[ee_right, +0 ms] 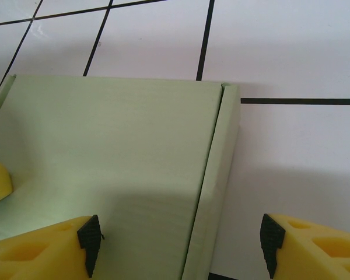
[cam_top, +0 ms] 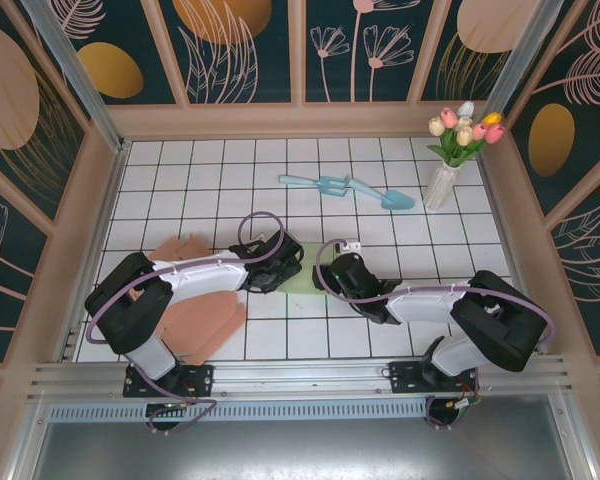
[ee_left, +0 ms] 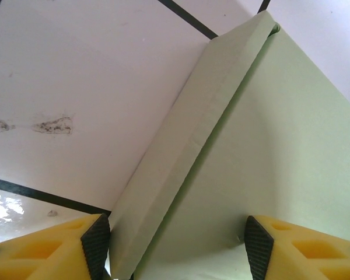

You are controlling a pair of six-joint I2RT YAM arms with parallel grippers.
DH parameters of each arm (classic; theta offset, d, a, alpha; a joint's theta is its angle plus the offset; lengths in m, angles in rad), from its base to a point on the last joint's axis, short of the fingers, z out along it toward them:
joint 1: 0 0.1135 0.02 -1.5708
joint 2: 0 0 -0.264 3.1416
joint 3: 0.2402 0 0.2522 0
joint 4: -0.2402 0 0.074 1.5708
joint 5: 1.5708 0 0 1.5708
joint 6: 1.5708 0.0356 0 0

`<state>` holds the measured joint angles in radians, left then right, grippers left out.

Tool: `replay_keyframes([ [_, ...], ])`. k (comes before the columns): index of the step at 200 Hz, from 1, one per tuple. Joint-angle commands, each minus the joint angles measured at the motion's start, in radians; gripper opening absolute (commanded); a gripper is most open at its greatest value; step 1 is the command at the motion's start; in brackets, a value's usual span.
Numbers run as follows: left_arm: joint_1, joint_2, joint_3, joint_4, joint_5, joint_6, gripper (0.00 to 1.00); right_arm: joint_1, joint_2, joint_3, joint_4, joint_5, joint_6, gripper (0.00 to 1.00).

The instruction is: Fold the paper box

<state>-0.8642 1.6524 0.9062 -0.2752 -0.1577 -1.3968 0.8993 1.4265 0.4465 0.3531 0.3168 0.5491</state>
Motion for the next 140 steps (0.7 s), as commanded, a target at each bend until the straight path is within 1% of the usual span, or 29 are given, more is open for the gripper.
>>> replay_keyframes([
  [1,-0.004,0.034,-0.037,-0.001,0.028,-0.026,0.64,0.007,-0.003,-0.011,0.023,0.021,0.009,0.75],
  [34,-0.004,0.051,-0.035,-0.004,0.019,-0.027,0.64,0.007,0.0,-0.012,0.023,0.024,0.01,0.75],
  [85,-0.003,0.055,-0.054,-0.001,0.009,-0.028,0.61,0.007,0.01,-0.008,0.023,0.023,0.011,0.74],
  [118,-0.003,0.056,-0.069,-0.007,-0.016,-0.037,0.6,0.007,-0.021,-0.006,0.009,0.005,0.018,0.75],
  [140,-0.004,0.055,-0.073,-0.012,-0.031,-0.039,0.6,0.011,-0.053,0.0,-0.021,0.004,0.031,0.77],
])
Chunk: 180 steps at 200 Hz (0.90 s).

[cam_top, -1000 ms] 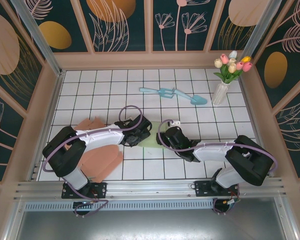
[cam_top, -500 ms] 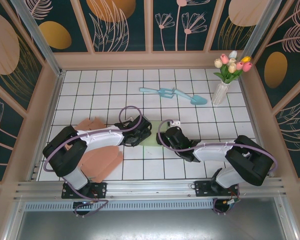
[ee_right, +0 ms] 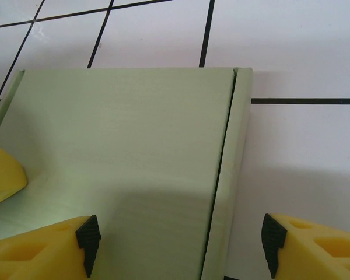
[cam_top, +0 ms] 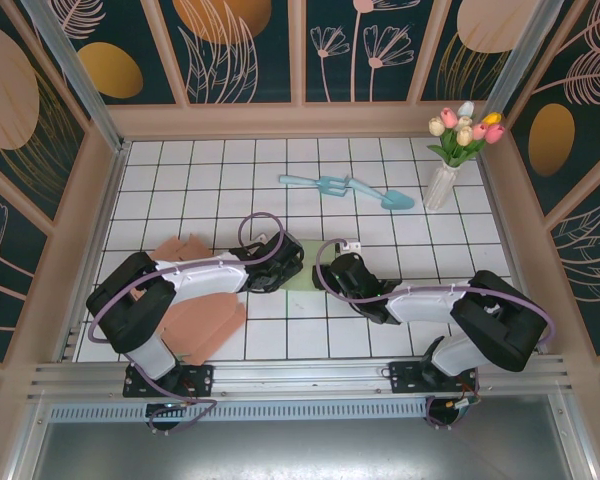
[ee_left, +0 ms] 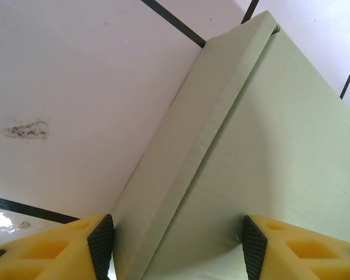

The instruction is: Fold the paper box

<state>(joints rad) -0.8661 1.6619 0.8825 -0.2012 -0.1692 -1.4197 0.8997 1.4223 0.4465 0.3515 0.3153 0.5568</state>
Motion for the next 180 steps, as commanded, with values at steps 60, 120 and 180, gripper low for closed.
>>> replay_keyframes([
  [60,-0.002,0.088,-0.053,-0.086,-0.032,-0.019,0.6,0.052,-0.135,0.02,-0.122,0.062,0.052,0.77],
  [120,-0.001,0.095,-0.055,-0.083,-0.032,-0.018,0.6,0.111,-0.22,-0.008,-0.212,0.093,0.116,0.73],
  [180,-0.002,0.101,-0.063,-0.074,-0.021,-0.019,0.59,0.094,-0.213,-0.056,-0.143,0.027,0.132,0.65],
])
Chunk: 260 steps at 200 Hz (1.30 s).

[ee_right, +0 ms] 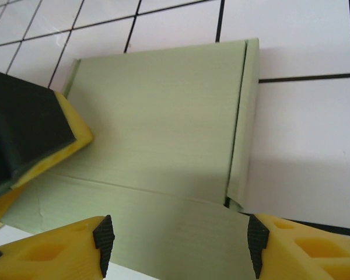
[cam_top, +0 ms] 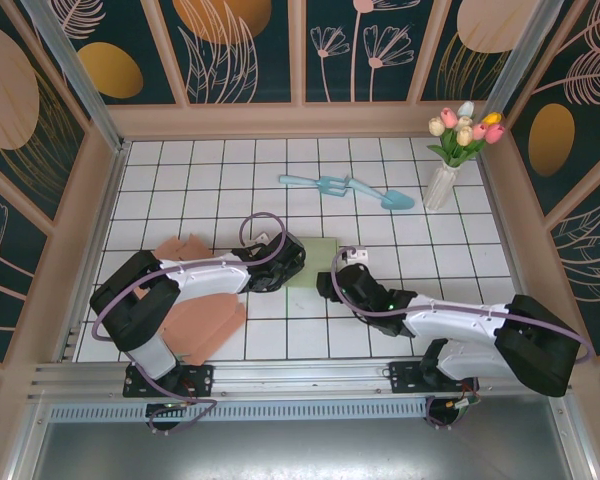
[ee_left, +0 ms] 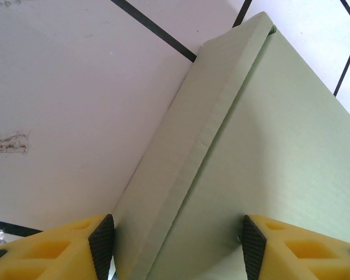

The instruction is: Fold the paper box

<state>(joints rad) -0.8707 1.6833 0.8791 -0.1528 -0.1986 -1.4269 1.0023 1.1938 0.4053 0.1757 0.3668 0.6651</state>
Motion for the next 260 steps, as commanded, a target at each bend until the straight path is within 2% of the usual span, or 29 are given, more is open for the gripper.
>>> replay_keyframes([
  [1,0.002,0.079,-0.06,-0.122,0.008,-0.012,0.59,-0.009,0.017,-0.016,0.035,-0.026,0.024,0.65],
  [78,0.003,0.084,-0.068,-0.113,0.005,-0.015,0.59,-0.027,0.101,-0.04,0.151,-0.143,0.053,0.63],
  [104,0.003,0.094,-0.068,-0.109,0.007,-0.015,0.59,-0.026,0.082,-0.054,0.15,-0.111,0.055,0.56],
  [152,0.002,0.1,-0.066,-0.106,0.007,-0.012,0.59,-0.026,0.09,-0.068,0.127,-0.038,0.036,0.56],
  [198,0.002,0.101,-0.066,-0.108,0.007,-0.014,0.59,-0.026,0.123,-0.085,0.16,-0.016,0.024,0.54],
  [208,0.003,0.101,-0.067,-0.108,0.007,-0.014,0.59,-0.026,0.131,-0.088,0.174,-0.018,0.022,0.5],
  [260,0.003,0.101,-0.072,-0.108,0.007,-0.014,0.59,-0.027,0.156,-0.093,0.208,-0.011,0.015,0.49],
])
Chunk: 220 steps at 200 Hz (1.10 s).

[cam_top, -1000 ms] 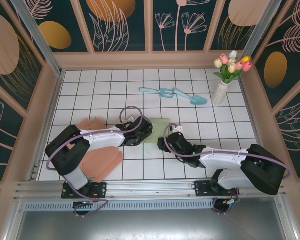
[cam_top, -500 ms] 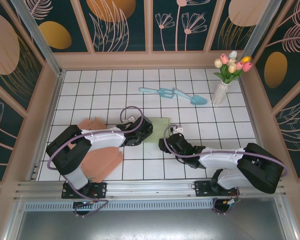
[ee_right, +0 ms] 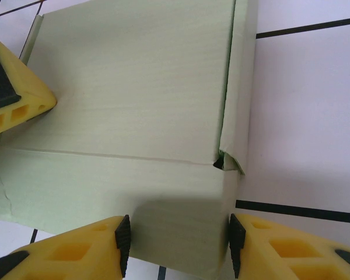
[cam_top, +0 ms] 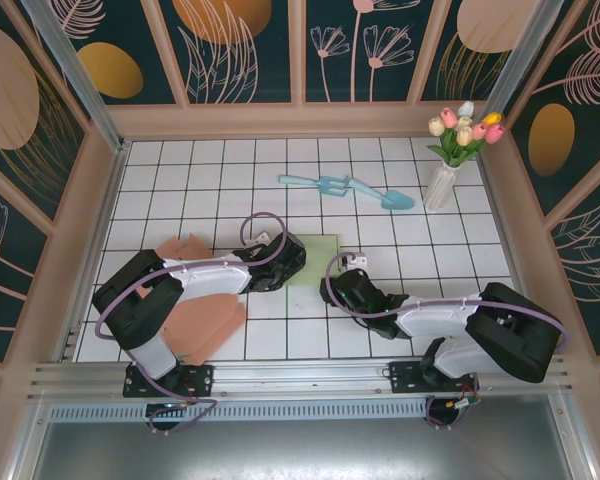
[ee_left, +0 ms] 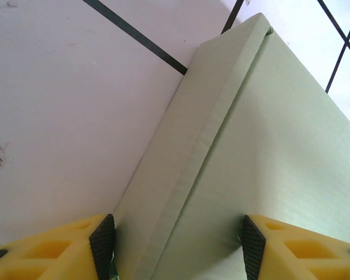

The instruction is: Fold the paper box

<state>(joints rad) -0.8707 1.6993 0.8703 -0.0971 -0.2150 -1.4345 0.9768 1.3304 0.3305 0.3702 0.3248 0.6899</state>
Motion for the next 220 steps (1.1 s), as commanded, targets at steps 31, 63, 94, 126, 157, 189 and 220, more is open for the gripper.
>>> replay_keyframes([
  [31,0.003,0.084,-0.065,-0.162,0.022,-0.004,0.59,-0.001,0.022,-0.025,0.015,0.051,-0.01,0.49],
  [63,0.002,0.085,-0.068,-0.161,0.021,-0.004,0.59,-0.001,0.036,-0.041,0.047,0.064,-0.018,0.49],
  [94,0.003,0.086,-0.072,-0.159,0.023,-0.004,0.59,-0.001,0.07,-0.062,0.122,0.061,-0.037,0.49],
  [126,0.003,0.085,-0.074,-0.159,0.02,-0.003,0.59,0.0,0.12,-0.072,0.191,0.07,-0.052,0.48],
  [157,0.003,0.088,-0.075,-0.159,0.019,-0.003,0.59,-0.001,0.178,-0.078,0.236,0.109,-0.057,0.47],
  [189,0.003,0.095,-0.072,-0.159,0.02,0.002,0.59,-0.001,0.225,-0.091,0.298,0.146,-0.05,0.5],
  [220,0.004,0.099,-0.07,-0.161,0.023,0.002,0.59,-0.001,0.274,-0.082,0.347,0.154,-0.064,0.5],
])
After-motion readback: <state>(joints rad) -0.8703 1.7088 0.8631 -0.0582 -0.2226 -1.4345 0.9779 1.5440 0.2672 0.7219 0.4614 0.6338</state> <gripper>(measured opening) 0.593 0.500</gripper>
